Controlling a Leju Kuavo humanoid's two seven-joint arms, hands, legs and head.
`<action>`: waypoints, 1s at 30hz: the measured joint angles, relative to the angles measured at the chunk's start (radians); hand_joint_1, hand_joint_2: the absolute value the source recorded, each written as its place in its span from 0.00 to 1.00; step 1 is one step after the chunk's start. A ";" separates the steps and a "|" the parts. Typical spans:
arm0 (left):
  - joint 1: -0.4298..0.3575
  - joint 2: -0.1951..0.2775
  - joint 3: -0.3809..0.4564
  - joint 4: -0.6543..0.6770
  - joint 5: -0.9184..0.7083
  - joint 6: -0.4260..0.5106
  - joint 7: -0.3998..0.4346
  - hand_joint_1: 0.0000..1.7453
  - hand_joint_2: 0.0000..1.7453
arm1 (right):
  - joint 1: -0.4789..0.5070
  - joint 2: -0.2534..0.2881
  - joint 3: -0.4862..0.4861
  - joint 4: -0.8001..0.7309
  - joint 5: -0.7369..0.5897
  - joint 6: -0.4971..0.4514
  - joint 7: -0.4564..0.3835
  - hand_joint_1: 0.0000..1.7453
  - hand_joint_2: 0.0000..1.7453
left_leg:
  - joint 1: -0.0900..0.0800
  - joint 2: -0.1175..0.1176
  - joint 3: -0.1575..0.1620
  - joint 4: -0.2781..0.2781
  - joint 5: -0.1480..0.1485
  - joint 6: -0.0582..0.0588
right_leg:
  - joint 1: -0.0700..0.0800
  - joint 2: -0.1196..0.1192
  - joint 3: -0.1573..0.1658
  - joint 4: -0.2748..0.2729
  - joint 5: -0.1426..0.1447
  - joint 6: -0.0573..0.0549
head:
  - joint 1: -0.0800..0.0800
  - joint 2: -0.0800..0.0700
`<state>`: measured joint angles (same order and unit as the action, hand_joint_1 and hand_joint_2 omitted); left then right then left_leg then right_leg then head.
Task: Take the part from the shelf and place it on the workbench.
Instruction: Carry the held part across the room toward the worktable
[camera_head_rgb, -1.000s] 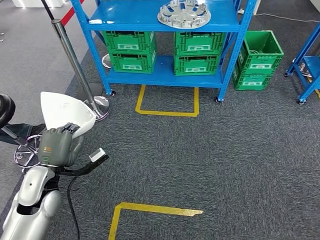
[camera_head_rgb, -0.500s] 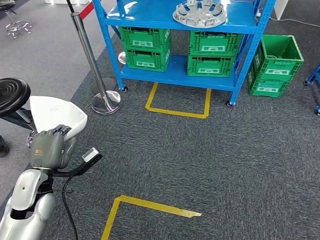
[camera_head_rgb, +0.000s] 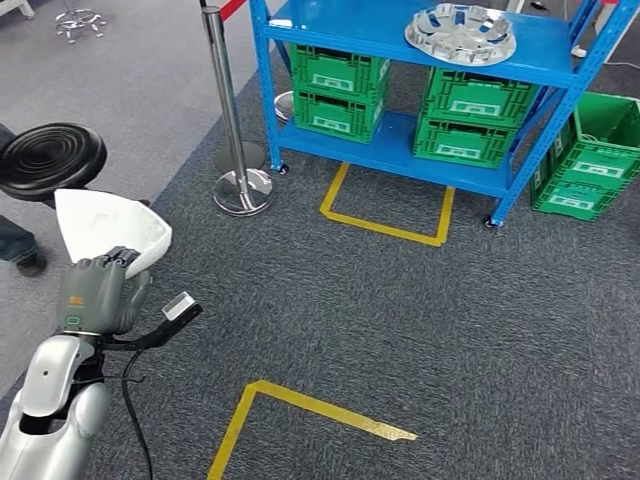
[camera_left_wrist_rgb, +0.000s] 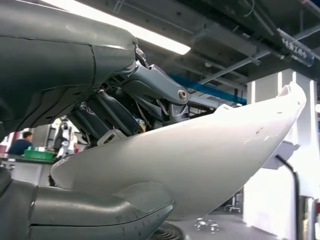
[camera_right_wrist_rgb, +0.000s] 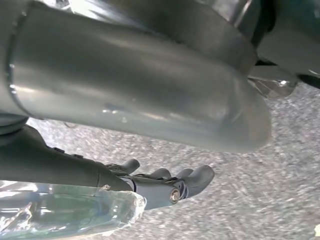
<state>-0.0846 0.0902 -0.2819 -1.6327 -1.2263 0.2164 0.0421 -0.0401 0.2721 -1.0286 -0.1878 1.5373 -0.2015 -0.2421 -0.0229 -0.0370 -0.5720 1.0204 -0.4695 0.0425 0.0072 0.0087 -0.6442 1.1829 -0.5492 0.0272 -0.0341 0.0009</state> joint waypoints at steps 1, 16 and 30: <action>0.003 0.000 0.000 0.000 0.000 0.000 0.000 1.00 1.00 | 0.003 -0.006 0.000 0.000 -0.002 0.003 -0.009 0.00 0.00 | -0.003 -0.007 -0.001 0.001 0.000 0.000 | 0.003 0.013 0.030 -0.063 0.027 -0.012 | -0.002 0.000; 0.014 0.008 0.001 -0.007 -0.011 0.000 0.000 1.00 1.00 | 0.010 -0.018 0.008 0.000 -0.012 0.016 -0.023 0.00 0.00 | 0.051 0.052 -0.076 0.090 0.018 -0.094 | -0.033 -0.045 0.119 -0.192 0.045 -0.018 | -0.014 0.000; 0.017 0.013 0.005 -0.009 -0.016 -0.006 0.002 1.00 1.00 | 0.010 -0.018 0.008 0.000 -0.014 0.020 -0.023 0.00 0.00 | 0.016 0.003 -0.014 -0.016 0.023 -0.010 | -0.019 -0.007 -0.032 0.058 -0.028 0.000 | -0.004 0.000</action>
<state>-0.0681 0.1030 -0.2765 -1.6415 -1.2427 0.2099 0.0441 -0.0303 0.2541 -1.0204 -0.1881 1.5236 -0.1816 -0.2647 -0.0074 -0.0336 -0.5855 1.0043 -0.4465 0.0329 -0.0113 0.0014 -0.6761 1.2407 -0.5773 0.0271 -0.0381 0.0009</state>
